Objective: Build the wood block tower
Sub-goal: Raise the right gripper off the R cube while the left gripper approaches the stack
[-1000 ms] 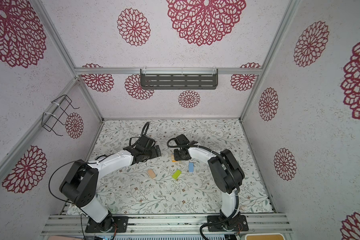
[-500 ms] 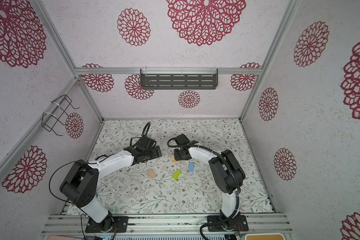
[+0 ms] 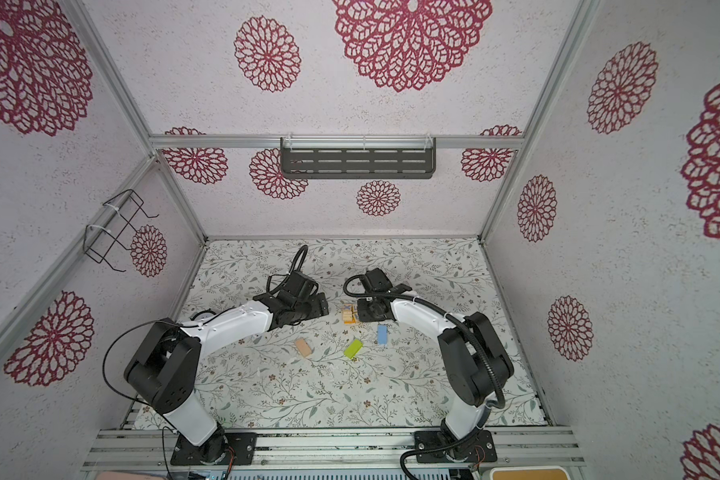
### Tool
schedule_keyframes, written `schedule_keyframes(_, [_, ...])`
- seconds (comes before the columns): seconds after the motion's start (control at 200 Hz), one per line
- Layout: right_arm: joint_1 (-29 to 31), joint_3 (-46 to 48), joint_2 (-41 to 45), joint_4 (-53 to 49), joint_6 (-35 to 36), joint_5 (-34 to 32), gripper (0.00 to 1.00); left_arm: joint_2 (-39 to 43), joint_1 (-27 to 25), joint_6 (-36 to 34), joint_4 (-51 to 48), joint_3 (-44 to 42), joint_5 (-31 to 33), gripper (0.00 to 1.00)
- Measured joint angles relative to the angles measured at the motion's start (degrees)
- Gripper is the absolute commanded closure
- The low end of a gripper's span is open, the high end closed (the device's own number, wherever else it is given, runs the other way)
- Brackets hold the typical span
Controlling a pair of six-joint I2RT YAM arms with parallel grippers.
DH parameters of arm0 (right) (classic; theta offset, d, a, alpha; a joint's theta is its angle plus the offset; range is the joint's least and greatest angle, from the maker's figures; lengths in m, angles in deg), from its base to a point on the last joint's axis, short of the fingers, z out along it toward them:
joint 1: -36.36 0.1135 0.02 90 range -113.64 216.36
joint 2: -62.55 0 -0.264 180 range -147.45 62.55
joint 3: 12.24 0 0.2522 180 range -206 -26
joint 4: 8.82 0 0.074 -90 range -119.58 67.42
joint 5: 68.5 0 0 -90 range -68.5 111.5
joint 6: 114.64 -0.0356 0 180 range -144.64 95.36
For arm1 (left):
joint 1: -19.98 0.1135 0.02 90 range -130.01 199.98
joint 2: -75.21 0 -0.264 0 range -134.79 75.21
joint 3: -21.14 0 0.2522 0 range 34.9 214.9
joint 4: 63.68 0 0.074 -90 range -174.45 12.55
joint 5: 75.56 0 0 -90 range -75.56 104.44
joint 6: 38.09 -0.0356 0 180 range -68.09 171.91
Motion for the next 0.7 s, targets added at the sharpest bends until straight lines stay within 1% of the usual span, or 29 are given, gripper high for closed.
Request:
schedule_keyframes(0.03, [-0.02, 0.39, 0.0, -0.17, 0.24, 0.04, 1.0, -0.07, -0.02, 0.02, -0.02, 0.09, 0.0, 0.11])
schedule_keyframes(0.245, [-0.09, 1.09, -0.42, 0.37, 0.17, 1.79, 1.0, -0.7, -0.13, 0.37, -0.02, 0.31, 0.02, 0.11])
schedule_keyframes(0.52, [-0.09, 0.17, -4.31, 1.55, 0.15, 3.91, 1.0, -1.11, -0.15, 0.35, -0.24, 0.31, 0.42, 0.11])
schedule_keyframes(0.7, [-0.09, 0.0, -5.09, 2.01, 0.02, 4.83, 1.0, -1.11, -0.15, 0.35, -0.44, 0.31, 0.94, 0.1])
